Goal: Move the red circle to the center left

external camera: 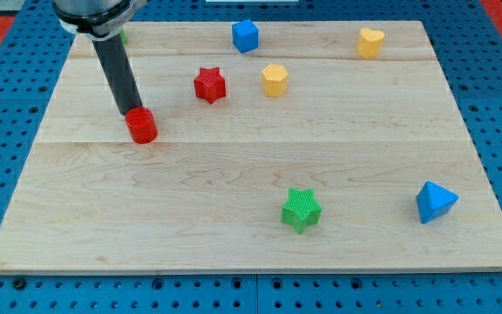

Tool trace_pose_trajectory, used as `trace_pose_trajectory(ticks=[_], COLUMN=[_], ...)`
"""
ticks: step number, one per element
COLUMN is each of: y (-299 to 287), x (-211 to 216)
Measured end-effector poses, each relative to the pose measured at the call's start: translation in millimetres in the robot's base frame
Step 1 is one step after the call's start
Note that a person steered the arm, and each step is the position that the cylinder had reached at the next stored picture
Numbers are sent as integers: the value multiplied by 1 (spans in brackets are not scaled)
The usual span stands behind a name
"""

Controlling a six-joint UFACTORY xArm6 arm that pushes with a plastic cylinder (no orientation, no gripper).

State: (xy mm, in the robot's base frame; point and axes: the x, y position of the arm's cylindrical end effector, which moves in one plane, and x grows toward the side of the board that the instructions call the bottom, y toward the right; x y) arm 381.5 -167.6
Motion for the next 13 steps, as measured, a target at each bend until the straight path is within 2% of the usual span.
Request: trace_pose_trajectory(ticks=[1,2,3,5,7,8,10,11,13], y=[43,49,28,49,10,-3,10,36,-43], x=[-17,2,31,65,111,103,92,80,77])
